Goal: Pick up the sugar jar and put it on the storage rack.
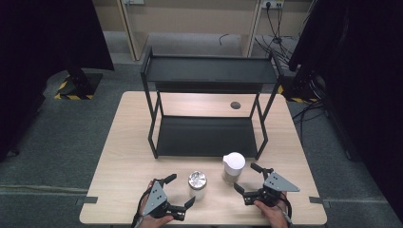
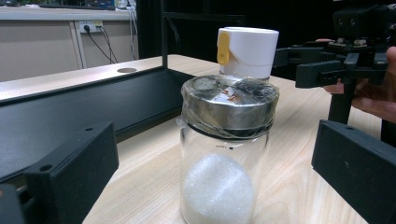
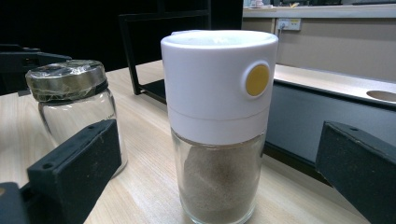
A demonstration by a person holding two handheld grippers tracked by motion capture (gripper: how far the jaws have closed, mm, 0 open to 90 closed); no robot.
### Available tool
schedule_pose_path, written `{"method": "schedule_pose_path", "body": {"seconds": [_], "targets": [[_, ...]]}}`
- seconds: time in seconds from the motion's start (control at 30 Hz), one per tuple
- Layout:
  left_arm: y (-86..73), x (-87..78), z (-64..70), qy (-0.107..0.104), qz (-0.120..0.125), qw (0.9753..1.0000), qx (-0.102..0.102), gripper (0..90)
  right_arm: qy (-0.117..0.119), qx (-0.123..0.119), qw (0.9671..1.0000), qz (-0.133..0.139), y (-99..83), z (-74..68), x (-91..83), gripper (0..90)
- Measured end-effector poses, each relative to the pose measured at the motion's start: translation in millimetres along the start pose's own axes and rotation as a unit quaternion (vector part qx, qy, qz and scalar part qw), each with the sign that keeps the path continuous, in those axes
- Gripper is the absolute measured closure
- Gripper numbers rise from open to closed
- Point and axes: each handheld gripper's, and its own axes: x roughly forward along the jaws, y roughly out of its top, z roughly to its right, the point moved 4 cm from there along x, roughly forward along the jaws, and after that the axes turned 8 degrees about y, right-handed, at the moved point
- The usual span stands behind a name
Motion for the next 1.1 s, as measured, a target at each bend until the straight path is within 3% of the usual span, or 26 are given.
{"method": "schedule_pose_path", "body": {"seconds": [1.1], "targets": [[0.0,-0.6,-0.1,0.003,0.001,1.0,-0.002,0.1,-0.003,0.002,1.0,0.007,-1.7,0.5,0.9,0.7]]}}
